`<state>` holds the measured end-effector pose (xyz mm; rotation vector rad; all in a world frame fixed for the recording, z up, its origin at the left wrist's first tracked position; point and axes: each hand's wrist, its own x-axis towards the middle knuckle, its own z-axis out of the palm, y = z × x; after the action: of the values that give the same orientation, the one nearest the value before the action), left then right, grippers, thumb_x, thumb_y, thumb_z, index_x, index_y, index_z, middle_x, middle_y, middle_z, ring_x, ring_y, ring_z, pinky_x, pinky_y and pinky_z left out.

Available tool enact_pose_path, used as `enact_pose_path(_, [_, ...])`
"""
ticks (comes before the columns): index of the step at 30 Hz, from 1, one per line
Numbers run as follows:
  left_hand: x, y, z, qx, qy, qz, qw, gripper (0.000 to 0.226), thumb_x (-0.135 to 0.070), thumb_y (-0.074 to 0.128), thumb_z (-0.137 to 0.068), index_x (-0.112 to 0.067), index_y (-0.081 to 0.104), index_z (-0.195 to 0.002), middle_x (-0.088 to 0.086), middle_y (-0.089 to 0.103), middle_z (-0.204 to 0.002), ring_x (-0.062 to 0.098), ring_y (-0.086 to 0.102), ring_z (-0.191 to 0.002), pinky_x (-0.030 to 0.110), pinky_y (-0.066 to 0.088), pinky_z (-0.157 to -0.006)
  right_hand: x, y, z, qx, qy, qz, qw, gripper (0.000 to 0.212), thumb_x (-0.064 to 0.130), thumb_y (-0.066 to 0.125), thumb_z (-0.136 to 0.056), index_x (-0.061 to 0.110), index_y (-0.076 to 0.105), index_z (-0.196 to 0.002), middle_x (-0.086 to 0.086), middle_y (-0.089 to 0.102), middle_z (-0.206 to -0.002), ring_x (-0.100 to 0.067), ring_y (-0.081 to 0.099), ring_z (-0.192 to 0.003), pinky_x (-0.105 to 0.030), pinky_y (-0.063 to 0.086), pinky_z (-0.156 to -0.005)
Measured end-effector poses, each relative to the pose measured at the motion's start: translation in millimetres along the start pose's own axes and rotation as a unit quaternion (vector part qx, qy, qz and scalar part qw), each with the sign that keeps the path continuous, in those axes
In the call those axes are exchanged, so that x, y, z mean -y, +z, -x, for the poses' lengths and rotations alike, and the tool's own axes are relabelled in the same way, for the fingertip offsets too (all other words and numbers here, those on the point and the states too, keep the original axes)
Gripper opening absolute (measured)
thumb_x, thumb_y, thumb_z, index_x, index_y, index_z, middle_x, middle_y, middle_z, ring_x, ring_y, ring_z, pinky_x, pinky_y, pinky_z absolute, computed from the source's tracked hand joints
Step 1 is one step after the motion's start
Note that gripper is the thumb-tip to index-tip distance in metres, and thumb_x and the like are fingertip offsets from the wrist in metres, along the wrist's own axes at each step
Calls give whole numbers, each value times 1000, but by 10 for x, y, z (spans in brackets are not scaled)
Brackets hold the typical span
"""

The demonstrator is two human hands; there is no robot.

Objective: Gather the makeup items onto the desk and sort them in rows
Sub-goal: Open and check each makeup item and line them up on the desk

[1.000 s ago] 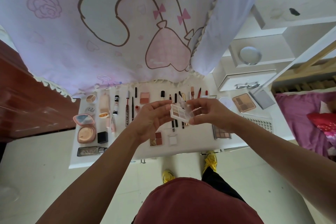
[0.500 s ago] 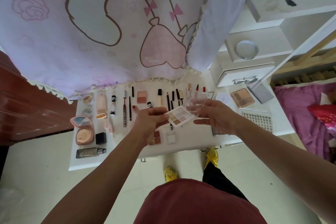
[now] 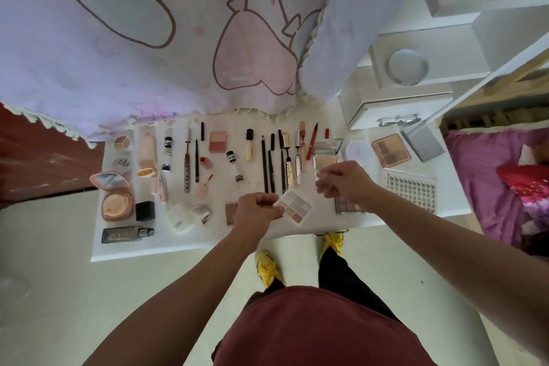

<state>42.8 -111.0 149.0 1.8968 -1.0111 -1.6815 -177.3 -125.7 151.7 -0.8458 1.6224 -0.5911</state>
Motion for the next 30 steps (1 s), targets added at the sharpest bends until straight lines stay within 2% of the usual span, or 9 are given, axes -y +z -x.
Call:
enact_pose_path(2, [119,107,-9,0,-17,-5,1000,26,6,75,-76,-5,69,-99,4,66,-89,14,63,-80,14,53,-65,-74,33,-116,-7,-21,71,997,15,5,56,-97,-2,68,-98,-22,71,-90,-26,69,-76,-39,59,-76])
enact_pose_path(6, [335,305,-80,18,-61,-23,998,31,6,72,-78,3,65,-108,10,64,-92,22,62,-83,40,56,-88,-154,90,-319,21,-72,225,972,20,9,50,-99,7,69,-99,-8,71,-87,-23,68,-82,-30,57,-75])
enact_pose_path(8, [405,388,-116,30,-92,-29,995,30,2,71,-81,4,62,-110,11,63,-93,24,61,-79,46,55,-90,-157,123,-402,39,-96,280,954,23,11,48,-100,6,70,-96,-6,70,-88,-20,66,-82,-31,54,-77])
enact_pose_path(13, [443,501,-169,43,-119,-33,991,13,-5,68,-86,-10,55,-87,13,57,-95,25,55,-80,35,53,-78,-155,203,-557,84,-146,361,917,25,13,46,-100,8,70,-93,-2,67,-87,-19,61,-82,-29,45,-76])
enact_pose_path(16, [465,547,-225,42,-125,-23,991,22,-3,66,-86,-15,53,-73,15,54,-92,24,52,-78,34,47,-73,-153,207,-638,93,-149,367,914,25,14,48,-99,8,72,-99,-6,71,-94,-21,63,-88,-33,50,-82])
enact_pose_path(18, [475,568,-259,41,-131,-13,990,6,-5,67,-87,-6,61,-86,17,57,-95,24,54,-78,35,47,-74,-164,196,-681,94,-148,360,916,24,13,49,-99,7,72,-102,-8,72,-98,-21,65,-90,-32,50,-83])
enact_pose_path(21, [504,586,-307,41,-138,-15,989,36,-10,69,-87,6,57,-118,15,60,-104,20,57,-78,32,50,-75,-181,184,-733,89,-141,347,923,22,14,53,-98,7,72,-107,-9,71,-105,-21,64,-96,-29,47,-86])
enact_pose_path(26, [532,599,-325,32,-137,-14,990,46,-12,69,-87,7,53,-126,18,61,-114,20,58,-77,34,52,-78,-172,177,-772,84,-120,344,928,23,21,55,-98,12,70,-113,-8,69,-111,-21,62,-99,-30,47,-86])
enact_pose_path(30, [502,591,-293,35,-132,-29,990,39,-15,68,-88,1,55,-121,17,61,-112,21,58,-78,40,53,-82,-171,119,-729,80,-124,344,927,27,27,57,-97,13,66,-119,-4,68,-108,-16,59,-90,-26,42,-78])
